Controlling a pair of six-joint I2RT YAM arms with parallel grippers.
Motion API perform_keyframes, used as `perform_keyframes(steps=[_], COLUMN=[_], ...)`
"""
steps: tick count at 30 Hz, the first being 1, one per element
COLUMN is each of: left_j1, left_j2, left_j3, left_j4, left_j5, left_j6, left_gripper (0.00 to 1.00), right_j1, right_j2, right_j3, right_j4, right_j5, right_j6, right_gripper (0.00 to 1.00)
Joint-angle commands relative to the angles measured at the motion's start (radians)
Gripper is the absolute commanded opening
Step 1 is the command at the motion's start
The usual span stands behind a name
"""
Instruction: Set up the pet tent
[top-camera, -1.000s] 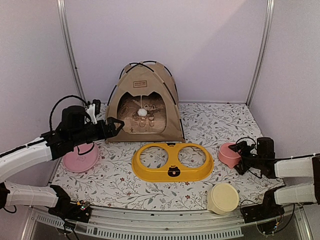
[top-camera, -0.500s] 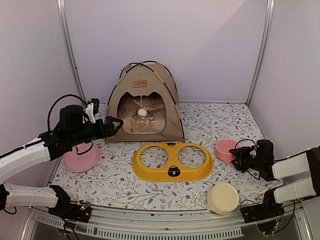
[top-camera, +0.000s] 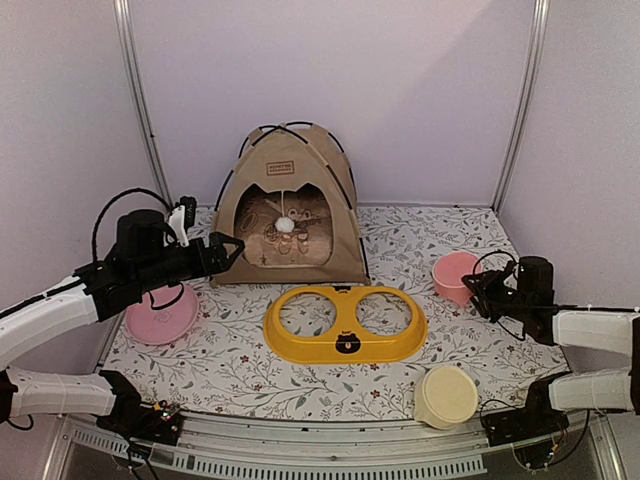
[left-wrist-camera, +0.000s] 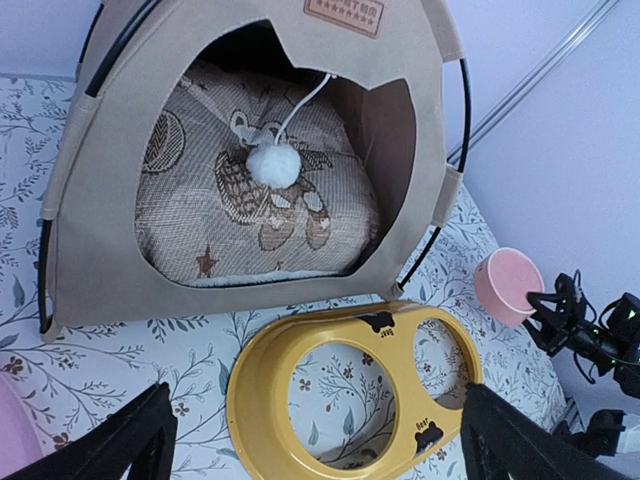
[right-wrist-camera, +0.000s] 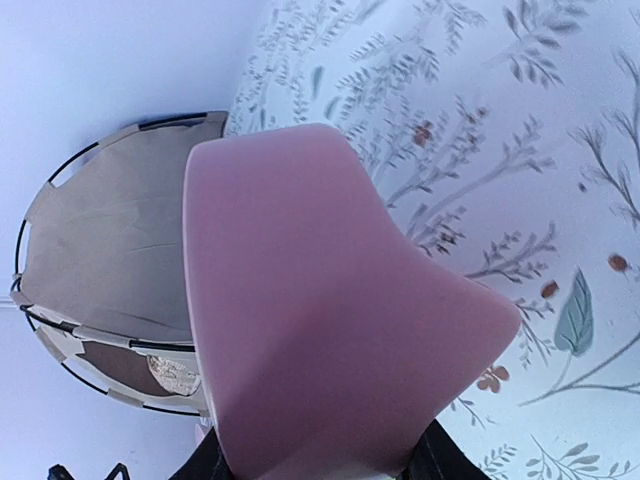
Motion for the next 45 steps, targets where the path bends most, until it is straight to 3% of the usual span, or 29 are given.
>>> perform_keyframes(steps=[1,7,14,22,30,37,45], left_j1=[-0.015,-0.020,-0.028,-0.039,-0.072,-0.137,-0.194], left_j2=[-0.007,0.005,0.009,0.019,0.103,0.198,0.322], left_j3=[0.021,0.012,0.005,-0.008,-0.023,-0.023,0.001], left_j4=[-0.009,-0.008,-0.007,0.005,0.026,0.051,0.064], left_j5=[0.000,0.007,0.004,0.009,0.055,0.063,0.045], left_j6=[0.017,0.007,-0.001,-0.012,-0.018,-0.018,-0.010], left_gripper=[0.99,1.00,0.99,0.99,0.99,0.99,0.98], right_j1=[0.004,0.121,0.299,0.519,0.693,0.760,0.826], right_j2=[-0.085,-0.096,-0.069,0.025,0.186,0.331,0.412], right_j3=[0.160,0.362,0.512,0.660,0.791,0.887,0.935], right_j4=[-0.039,-0.276,-0.492,-0.715,-0.825,-0.933,-0.960], right_j5=[0.005,0.058,0.192,0.388,0.618,0.800,0.850], right_j6=[-0.218,-0.467,-0.628,-0.720,-0.775,-0.790,-0.815], right_gripper=[0.04,0.02,0.01,0.02,0.03,0.02,0.06])
